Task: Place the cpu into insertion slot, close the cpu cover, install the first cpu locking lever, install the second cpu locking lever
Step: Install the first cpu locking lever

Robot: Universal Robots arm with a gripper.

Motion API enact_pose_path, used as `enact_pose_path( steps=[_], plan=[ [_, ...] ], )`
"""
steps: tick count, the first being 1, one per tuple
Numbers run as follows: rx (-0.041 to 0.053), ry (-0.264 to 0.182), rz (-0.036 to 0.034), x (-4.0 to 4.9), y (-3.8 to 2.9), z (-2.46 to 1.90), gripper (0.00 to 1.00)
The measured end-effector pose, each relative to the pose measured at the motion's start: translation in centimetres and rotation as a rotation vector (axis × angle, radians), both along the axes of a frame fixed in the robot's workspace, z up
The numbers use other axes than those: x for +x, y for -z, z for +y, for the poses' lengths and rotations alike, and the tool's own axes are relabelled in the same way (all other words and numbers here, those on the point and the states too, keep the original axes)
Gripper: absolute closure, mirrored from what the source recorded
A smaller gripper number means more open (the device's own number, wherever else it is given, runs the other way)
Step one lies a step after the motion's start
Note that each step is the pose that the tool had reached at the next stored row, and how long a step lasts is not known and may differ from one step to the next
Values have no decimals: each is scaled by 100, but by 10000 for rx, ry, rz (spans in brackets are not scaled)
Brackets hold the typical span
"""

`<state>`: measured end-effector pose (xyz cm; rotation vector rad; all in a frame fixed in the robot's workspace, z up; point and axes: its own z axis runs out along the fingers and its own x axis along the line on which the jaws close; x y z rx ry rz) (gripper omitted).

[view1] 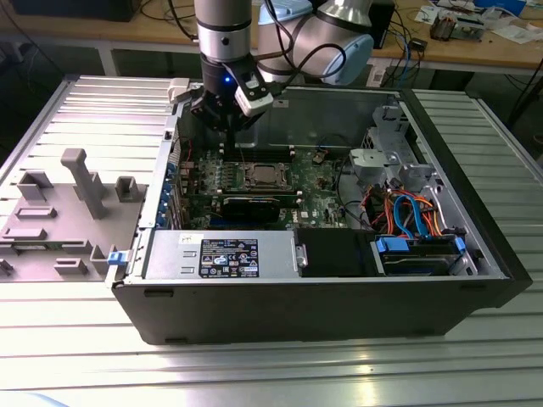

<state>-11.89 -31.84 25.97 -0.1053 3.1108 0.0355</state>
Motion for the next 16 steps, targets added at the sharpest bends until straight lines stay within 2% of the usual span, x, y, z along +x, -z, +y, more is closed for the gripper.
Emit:
enact_pose_path(
  steps=[6, 7, 8, 9, 16],
  plan=[
    [-1, -23, 0, 0, 0, 21, 89],
    [-2, -22, 1, 5, 0, 76, 89],
    [-2, -22, 1, 59, 0, 79, 89],
    [-3, -23, 0, 175, 0, 80, 89],
    [-3, -22, 0, 252, 4, 81, 89]
  ],
)
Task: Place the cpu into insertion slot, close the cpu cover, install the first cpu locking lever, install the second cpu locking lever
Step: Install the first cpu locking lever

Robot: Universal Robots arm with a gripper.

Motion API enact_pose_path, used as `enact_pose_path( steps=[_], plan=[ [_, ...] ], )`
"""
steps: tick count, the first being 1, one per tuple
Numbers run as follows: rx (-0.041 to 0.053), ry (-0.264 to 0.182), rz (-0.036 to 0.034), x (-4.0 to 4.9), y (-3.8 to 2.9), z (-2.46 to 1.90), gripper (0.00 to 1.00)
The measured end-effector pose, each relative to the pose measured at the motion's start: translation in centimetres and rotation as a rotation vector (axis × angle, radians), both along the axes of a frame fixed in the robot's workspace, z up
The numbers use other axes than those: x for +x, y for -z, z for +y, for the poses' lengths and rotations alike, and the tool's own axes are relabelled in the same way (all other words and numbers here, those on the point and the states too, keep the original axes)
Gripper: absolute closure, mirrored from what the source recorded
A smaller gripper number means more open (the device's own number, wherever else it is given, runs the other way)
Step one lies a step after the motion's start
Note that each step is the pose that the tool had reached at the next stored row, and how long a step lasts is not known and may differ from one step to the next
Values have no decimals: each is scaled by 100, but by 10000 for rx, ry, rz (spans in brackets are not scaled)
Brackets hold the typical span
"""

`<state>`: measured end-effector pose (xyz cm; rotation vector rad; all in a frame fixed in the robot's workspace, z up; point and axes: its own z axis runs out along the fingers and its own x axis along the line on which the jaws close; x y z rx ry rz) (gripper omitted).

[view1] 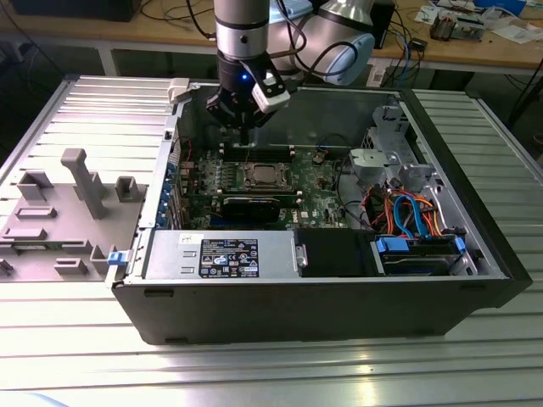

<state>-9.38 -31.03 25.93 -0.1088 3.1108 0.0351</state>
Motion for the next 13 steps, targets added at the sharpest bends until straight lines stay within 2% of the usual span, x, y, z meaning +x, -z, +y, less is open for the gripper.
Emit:
enact_pose_path(
  steps=[5, 7, 8, 13],
  plan=[
    [-14, 0, 0, 4, 1, 0, 89],
    [120, 92, 0, 5, 6, 0, 89],
    [144, 115, 0, 6, 14, 0, 89],
    [141, 522, -2, 58, 59, 1, 89]
  ],
)
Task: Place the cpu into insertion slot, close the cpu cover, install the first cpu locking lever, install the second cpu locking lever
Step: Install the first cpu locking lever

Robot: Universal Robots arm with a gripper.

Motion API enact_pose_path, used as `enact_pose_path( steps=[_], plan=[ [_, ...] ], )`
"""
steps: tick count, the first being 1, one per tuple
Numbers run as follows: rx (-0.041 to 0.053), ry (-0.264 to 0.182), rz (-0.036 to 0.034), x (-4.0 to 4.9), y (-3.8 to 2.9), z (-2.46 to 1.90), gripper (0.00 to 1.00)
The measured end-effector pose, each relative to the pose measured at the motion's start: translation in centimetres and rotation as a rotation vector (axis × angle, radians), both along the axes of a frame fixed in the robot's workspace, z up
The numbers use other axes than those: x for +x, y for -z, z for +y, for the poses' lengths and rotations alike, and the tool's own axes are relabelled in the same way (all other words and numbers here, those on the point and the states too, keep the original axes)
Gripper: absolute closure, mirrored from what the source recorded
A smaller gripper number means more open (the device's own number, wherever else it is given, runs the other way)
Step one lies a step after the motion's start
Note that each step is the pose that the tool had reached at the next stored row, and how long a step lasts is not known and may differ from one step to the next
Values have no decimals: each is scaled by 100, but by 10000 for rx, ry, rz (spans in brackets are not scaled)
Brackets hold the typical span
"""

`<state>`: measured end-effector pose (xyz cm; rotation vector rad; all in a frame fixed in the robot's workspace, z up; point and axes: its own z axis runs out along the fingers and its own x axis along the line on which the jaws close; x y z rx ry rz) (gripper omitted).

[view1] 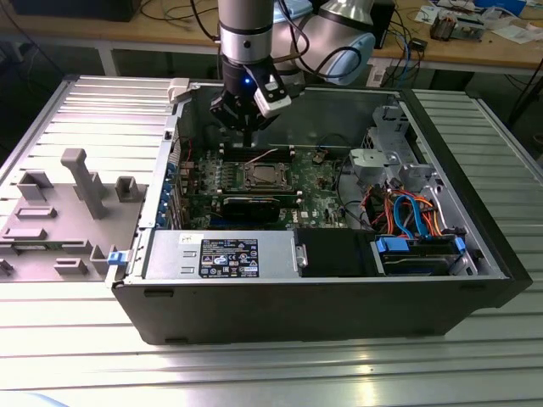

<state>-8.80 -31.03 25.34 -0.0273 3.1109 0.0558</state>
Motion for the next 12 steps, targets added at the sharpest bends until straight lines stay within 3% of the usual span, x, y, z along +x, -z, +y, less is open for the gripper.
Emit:
enact_pose_path(
  steps=[12],
  plan=[
    [0, 118, 1, 90, 130, 9, 89]
  ],
)
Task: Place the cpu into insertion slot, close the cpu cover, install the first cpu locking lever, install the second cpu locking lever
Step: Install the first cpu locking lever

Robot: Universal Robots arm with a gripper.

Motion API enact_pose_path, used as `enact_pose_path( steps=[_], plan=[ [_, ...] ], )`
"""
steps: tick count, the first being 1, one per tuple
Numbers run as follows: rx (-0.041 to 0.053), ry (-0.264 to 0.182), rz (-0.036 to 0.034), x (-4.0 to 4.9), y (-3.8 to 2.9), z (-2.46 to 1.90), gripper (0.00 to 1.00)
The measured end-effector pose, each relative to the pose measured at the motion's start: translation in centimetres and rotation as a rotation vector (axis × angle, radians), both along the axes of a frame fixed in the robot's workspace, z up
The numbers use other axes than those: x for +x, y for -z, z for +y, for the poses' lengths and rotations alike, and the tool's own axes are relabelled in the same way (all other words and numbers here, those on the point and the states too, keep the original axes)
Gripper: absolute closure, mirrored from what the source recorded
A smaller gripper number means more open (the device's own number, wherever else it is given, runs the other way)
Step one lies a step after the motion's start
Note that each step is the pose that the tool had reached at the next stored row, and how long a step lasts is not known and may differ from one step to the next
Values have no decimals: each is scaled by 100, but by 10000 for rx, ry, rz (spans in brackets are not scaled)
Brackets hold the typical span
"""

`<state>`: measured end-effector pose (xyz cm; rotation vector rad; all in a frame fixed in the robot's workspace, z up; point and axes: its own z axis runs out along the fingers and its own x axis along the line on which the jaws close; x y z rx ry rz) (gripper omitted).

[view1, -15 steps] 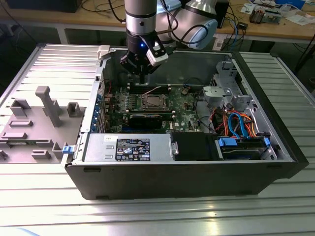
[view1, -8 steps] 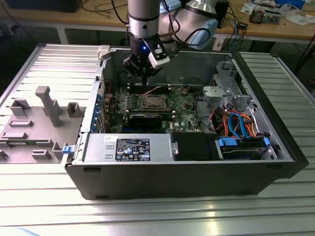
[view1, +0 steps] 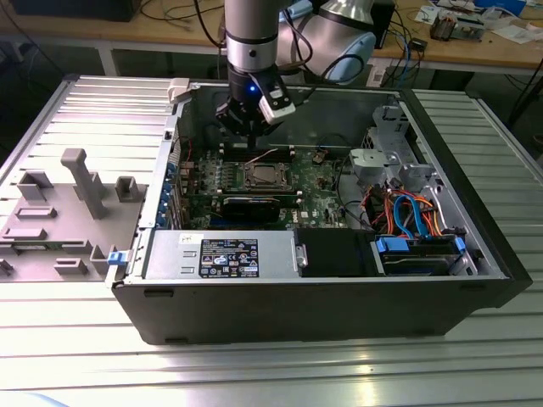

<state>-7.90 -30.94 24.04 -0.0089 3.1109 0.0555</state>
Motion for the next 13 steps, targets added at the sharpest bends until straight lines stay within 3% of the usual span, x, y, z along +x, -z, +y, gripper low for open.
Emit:
enact_pose_path(
  steps=[9, 13],
  plan=[
    [0, 334, 0, 45, 57, 7, 89],
    [1, 332, -1, 63, 76, 30, 89]
  ],
)
